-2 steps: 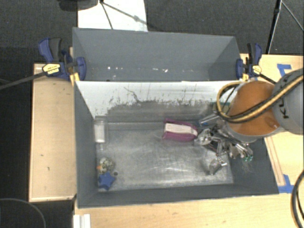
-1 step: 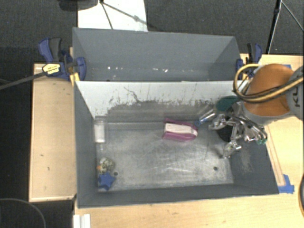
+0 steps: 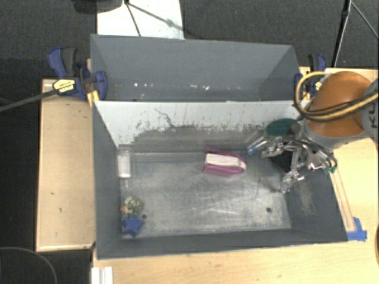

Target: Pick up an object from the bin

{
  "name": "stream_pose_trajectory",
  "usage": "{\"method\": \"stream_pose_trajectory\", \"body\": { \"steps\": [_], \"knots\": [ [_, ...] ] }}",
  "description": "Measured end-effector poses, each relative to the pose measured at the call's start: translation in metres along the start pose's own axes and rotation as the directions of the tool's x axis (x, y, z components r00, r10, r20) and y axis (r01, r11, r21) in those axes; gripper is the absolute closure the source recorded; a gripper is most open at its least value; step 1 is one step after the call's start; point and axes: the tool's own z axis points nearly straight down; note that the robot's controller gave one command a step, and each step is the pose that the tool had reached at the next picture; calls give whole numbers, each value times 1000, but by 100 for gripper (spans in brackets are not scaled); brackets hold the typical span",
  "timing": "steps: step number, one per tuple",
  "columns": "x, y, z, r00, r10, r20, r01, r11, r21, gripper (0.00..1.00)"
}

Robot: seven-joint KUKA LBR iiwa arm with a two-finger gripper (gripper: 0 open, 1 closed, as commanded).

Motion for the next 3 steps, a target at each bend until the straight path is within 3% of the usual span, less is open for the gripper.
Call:
{"method": "stream_pose_trajectory", "body": {
  "steps": [2, 3],
  "knots": [
    [11, 0, -1, 991, 135, 2, -135, 991, -5, 0],
    [11, 1, -2, 991, 135, -1, -135, 991, -7, 100]
  ]
}}
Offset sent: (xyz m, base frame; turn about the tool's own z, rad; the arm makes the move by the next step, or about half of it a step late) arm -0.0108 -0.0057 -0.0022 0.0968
